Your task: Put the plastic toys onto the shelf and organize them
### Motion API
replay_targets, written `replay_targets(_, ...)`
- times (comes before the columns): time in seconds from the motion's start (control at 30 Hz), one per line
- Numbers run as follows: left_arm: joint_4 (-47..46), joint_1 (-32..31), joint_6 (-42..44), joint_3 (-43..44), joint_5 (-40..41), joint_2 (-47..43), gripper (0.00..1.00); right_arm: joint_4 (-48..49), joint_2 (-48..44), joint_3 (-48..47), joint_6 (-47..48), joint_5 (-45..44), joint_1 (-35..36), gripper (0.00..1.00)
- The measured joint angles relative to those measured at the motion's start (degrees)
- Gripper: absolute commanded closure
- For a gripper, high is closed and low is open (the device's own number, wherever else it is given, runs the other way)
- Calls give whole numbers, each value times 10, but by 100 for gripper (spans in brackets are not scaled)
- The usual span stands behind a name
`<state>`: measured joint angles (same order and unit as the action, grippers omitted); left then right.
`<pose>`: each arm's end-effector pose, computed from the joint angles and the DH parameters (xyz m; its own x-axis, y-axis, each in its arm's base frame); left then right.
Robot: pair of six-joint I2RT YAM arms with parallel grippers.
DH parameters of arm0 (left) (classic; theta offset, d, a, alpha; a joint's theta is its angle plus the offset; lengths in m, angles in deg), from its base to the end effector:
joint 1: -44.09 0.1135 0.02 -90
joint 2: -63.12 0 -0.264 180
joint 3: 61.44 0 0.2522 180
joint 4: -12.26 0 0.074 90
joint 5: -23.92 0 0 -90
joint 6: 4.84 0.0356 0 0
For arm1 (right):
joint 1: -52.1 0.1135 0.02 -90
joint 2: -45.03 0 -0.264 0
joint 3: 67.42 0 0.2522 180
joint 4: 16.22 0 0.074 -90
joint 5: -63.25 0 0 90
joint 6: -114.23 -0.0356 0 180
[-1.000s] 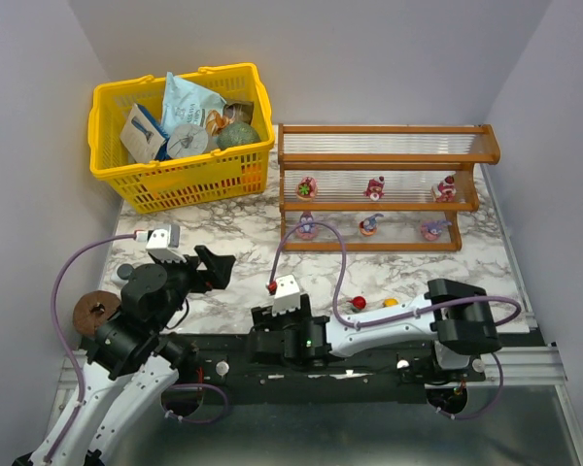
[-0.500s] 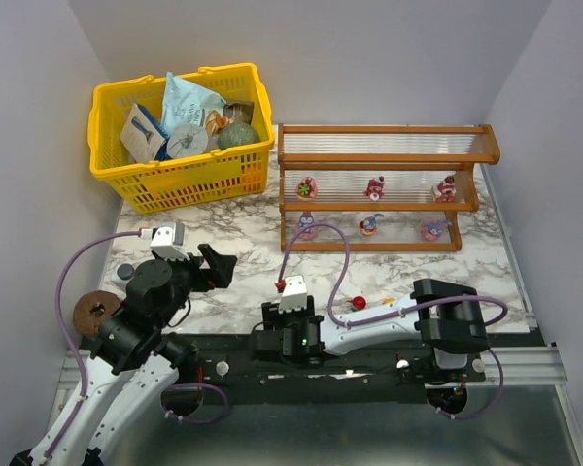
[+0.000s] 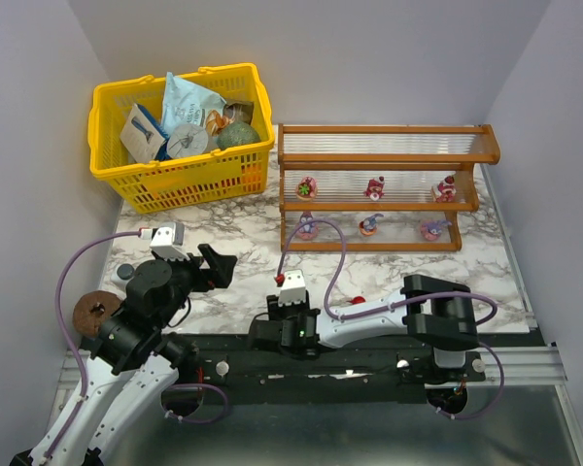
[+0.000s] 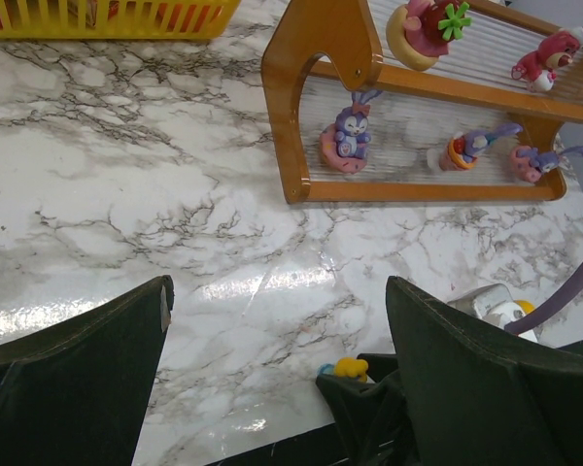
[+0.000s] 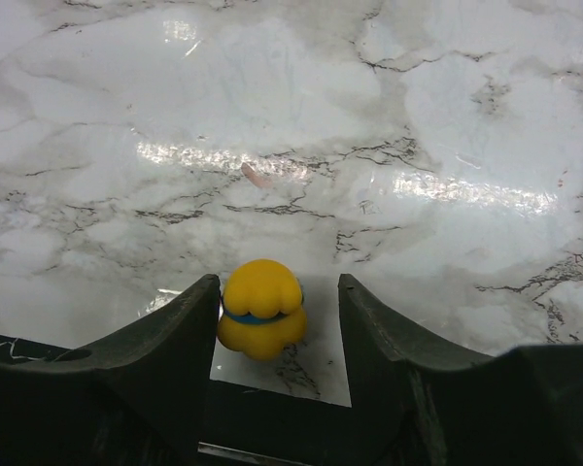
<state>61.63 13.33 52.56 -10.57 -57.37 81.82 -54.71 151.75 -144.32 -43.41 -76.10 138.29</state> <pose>0.0781 -0.0402 0.3001 -0.4195 -0.3701 -0.8289 0.1843 0.8594 -0.4770 0.0503 0.3481 0.1506 -0.6074 -0.0539 -0.7926 -0.1831 0.9803 0.0736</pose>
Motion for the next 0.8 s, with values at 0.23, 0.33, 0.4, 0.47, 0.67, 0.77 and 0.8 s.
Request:
replay_targets(0.23,0,0,0,0,0,0,1,11,10,-3,13,-2,-2,71)
replay_targets(0.33,0,0,0,0,0,0,1,14,11,-4,12,-2,-6,80)
replay_targets(0.4,0,0,0,0,0,0,1,14,11,-4,12,-2,-7,82)
replay_targets(0.47,0,0,0,0,0,0,1,14,10,-3,12,-1,-7,83)
replay_targets(0.67,-4,0,2,0,-1,7,1,-37,-46,-2,12,-5,-10,84)
replay_targets(0.77,-7,0,5,0,-6,15,1,-104,-112,-20,14,-13,-20,84)
replay_targets(0.8,-9,1,6,0,-9,17,1,-124,-136,-31,17,-16,-28,84)
